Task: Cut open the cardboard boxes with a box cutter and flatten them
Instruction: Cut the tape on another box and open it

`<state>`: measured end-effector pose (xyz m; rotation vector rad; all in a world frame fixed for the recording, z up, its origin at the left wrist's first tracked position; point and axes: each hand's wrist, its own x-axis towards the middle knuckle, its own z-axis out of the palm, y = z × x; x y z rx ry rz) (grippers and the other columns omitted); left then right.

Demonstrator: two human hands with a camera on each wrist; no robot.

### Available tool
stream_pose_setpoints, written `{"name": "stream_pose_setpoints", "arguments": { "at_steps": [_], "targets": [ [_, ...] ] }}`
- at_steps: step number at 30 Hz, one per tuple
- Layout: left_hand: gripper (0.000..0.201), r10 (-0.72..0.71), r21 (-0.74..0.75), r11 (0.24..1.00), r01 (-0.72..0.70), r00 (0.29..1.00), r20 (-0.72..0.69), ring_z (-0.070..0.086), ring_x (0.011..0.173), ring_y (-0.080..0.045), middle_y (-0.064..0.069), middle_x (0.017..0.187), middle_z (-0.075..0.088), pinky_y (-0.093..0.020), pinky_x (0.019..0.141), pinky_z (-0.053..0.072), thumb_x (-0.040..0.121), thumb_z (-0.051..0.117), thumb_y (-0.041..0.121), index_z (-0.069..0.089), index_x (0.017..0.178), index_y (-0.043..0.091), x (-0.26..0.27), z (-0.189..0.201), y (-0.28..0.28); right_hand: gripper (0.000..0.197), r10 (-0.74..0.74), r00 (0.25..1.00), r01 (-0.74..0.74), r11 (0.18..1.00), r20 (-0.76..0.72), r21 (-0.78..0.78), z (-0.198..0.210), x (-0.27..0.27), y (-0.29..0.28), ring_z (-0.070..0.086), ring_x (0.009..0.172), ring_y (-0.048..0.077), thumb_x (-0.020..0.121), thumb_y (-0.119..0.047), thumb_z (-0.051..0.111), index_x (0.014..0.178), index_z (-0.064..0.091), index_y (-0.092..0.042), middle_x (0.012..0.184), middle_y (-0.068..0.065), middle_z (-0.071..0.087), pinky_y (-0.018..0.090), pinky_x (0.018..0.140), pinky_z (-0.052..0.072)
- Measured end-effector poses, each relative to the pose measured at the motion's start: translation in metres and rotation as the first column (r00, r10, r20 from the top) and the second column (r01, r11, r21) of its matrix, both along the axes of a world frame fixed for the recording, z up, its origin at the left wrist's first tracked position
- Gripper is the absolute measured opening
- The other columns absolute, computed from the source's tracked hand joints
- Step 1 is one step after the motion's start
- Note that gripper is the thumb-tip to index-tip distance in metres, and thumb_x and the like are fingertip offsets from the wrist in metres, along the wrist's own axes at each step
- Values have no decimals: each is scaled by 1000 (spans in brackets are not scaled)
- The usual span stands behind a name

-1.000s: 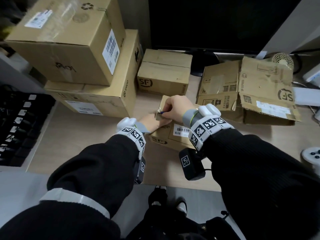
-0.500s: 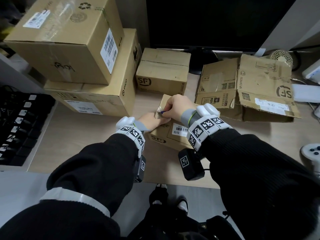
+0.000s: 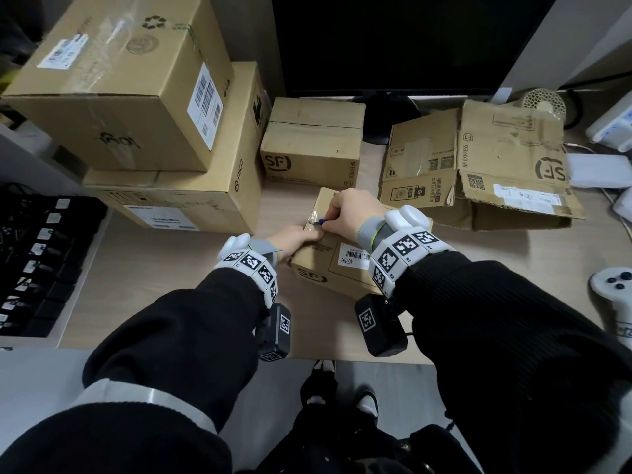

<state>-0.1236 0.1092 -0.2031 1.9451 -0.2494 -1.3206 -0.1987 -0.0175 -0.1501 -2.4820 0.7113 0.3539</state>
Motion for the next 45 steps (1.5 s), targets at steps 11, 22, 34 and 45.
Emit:
{"name": "stream_pose_setpoints", "arguments": {
  "at_steps": [11,22,34,45],
  "targets": [
    [18,79,-28,996,-79,997,-16,58,46,-7,4,58,63,-15,38,42,99,48,22,56,84,17,-8,7,-2,4,59,998,-59,998,-22,-36,1,-18,-13,63,90,21,84,-27,66,80,64,-27,99,-2,68,33,81,54],
    [16,131,14,991,-131,991,-32,60,63,-15,-2,75,64,-26,59,47,97,51,23,58,87,12,-8,10,-3,5,-46,998,44,998,-48,-41,1,-64,-38,63,88,17,82,-30,69,79,69,-26,94,-7,68,27,74,52],
    [24,135,20,990,-138,985,106,58,73,-22,-5,82,61,-30,63,46,100,46,27,57,111,8,-23,11,-8,6,-134,990,132,990,-50,-40,7,-117,-62,58,78,14,81,-25,70,76,66,-28,80,-8,62,23,67,47],
    [39,40,59,996,-65,933,357,53,99,-27,-14,114,58,-29,82,38,103,37,26,51,127,-2,-35,11,-11,7,-256,967,256,966,9,29,6,-154,-72,59,69,14,78,-24,73,83,71,-18,81,-3,68,21,55,44]
  ]
}}
